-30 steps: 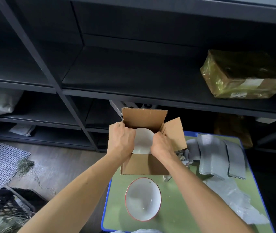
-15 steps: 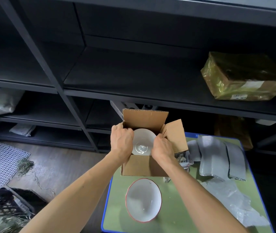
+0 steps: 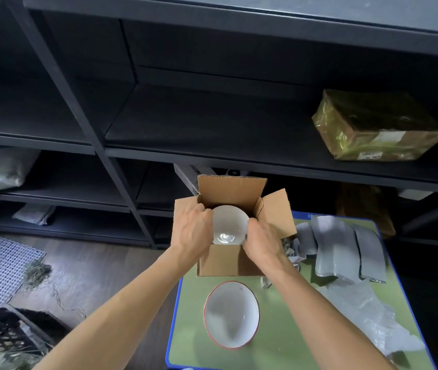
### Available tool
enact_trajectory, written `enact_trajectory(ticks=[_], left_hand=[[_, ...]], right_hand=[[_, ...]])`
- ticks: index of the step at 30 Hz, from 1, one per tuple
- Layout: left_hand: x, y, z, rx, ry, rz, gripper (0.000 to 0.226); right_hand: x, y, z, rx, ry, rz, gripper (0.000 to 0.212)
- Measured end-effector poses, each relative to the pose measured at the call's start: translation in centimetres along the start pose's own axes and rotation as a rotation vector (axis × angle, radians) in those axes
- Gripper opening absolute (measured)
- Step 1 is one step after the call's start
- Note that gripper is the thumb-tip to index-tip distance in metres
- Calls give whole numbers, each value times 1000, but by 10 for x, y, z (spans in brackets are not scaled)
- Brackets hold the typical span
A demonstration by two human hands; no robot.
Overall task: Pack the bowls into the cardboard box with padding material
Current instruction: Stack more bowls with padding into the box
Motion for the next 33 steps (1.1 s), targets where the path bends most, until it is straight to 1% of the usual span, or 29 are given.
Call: enact_trajectory(ticks=[2, 6, 9, 11, 15, 18, 21, 24, 26, 29, 33], left_hand=[[7, -20, -2, 3, -110, -64, 10], [10, -55, -6, 19, -210, -59, 18], [10, -75, -15, -23, -262, -70, 17], [8, -82, -23, -72, -281, -76, 18], [2, -83, -45, -195, -288, -62, 21], [-3, -88, -69, -275, -309, -49, 22], [-10, -98, -97, -359, -324, -8, 30], [-23, -106, -125, -456, -325, 64, 28], [-35, -110, -143, -483, -309, 139, 26], [-50, -112, -170, -475, -265, 261, 31], [-70, -108, -204, -463, -234, 349, 32]], right_hand=[[-1, -11, -4, 44, 67, -77, 23], [-3, -39, -13, 125, 145, -211, 28], [-5, -60, -25, 162, 157, -332, 20], [-9, -71, -36, 144, 150, -380, 16], [-20, -94, -58, 98, 157, -346, 16], [-25, -113, -77, 71, 194, -321, 22], [-33, -130, -103, -48, 204, -252, 24], [-43, -144, -132, -149, 219, -178, 29], [-48, -153, -151, -221, 238, -116, 32], [-55, -166, -180, -322, 257, -31, 36], [-61, -178, -222, -414, 263, 35, 41]])
Point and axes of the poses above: each hand's wrist, its own y-axis towards the middle knuckle, its own x-axis out of the back of the hand, z = x × y, the point moved 3 cm from there along y, towards the middle knuckle, and after that the axes turned 2 degrees about z, right-handed, at the moved point
